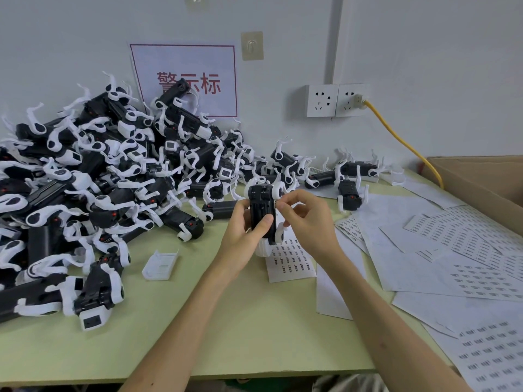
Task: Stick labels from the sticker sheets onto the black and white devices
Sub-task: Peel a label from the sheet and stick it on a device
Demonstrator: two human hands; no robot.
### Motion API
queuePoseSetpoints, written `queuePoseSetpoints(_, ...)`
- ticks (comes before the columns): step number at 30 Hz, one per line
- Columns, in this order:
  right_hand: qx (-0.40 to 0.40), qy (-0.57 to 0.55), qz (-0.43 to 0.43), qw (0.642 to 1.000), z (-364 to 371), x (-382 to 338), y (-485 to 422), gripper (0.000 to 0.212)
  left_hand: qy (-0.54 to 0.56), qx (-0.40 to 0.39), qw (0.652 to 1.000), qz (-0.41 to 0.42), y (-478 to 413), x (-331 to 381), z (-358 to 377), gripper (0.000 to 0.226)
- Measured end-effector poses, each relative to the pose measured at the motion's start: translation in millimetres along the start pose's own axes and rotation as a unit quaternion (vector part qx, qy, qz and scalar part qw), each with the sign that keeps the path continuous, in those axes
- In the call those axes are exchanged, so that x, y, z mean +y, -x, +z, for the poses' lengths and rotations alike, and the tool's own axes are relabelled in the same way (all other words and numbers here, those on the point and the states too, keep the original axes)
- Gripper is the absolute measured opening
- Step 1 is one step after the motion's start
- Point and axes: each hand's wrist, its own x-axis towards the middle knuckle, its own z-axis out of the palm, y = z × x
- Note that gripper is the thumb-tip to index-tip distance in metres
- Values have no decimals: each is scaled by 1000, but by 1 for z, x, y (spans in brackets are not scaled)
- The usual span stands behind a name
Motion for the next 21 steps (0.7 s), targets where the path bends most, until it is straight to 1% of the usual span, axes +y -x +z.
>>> queuePoseSetpoints(5, 15, 1, -2, 1000, 2, 2, 0, 22, -2, 0, 1000, 0, 0, 0, 0, 40)
queuePoseSetpoints(12, 13, -34, 20, 999, 1, 7, -2, 21, -6, -2, 1000, 2, 0, -1, -1, 36)
queuePoseSetpoints(17, -2, -107, 79, 991, -2, 9, -5, 7, -10, -3, 1000, 1, 2, 1, -4, 38)
queuePoseSetpoints(18, -4, -117, 92, 989, -3, 9, -5, 7, -11, -4, 1000, 2, 2, 2, -3, 39)
queuePoseSetpoints(21, -13, -130, 122, 984, -6, 10, -6, 21, 1, -8, 1000, 4, 4, 4, -3, 39)
